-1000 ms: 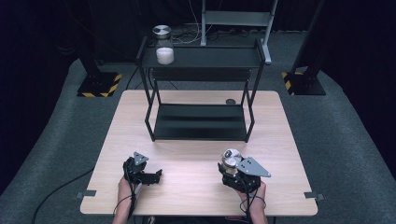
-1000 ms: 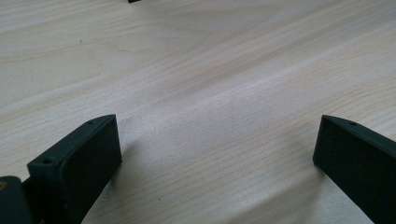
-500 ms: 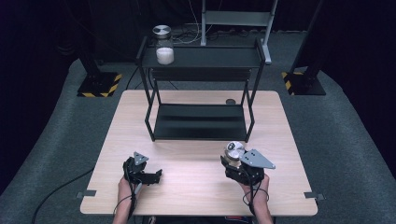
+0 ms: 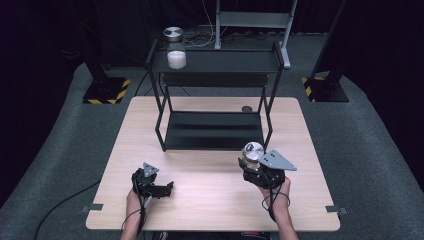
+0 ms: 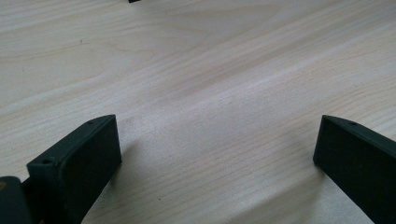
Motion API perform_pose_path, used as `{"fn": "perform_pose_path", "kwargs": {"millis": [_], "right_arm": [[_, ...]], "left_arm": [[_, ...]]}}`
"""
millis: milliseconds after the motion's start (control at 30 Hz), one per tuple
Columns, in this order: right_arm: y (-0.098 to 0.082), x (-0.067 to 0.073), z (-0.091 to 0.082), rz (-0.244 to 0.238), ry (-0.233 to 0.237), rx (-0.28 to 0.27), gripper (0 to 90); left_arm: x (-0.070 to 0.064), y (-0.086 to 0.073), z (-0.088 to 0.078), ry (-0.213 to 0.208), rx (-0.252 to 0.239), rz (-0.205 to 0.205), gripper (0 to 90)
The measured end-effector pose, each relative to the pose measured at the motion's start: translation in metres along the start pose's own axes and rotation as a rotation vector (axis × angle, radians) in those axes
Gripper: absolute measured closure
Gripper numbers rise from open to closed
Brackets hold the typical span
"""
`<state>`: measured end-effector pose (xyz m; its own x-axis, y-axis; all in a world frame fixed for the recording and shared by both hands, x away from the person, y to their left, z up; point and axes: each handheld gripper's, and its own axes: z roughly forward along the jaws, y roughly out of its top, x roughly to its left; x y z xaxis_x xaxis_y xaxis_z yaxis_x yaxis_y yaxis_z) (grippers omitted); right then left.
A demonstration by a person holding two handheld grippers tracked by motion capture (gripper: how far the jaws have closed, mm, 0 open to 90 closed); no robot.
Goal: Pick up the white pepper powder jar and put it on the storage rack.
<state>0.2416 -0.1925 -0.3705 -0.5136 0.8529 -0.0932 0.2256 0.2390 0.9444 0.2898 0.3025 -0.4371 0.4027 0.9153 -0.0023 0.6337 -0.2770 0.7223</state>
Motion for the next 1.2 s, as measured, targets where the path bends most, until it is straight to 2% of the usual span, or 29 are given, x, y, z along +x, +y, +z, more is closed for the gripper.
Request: {"fn": "perform_pose_path", "kwargs": {"millis": [1200], "right_arm": [[0.044,-0.028,0.021,-0.028,-0.018,-0.016,30.2]], "left_arm": [[0.000,0.000,0.000,0.000,0.000,0.000,0.3]]}}
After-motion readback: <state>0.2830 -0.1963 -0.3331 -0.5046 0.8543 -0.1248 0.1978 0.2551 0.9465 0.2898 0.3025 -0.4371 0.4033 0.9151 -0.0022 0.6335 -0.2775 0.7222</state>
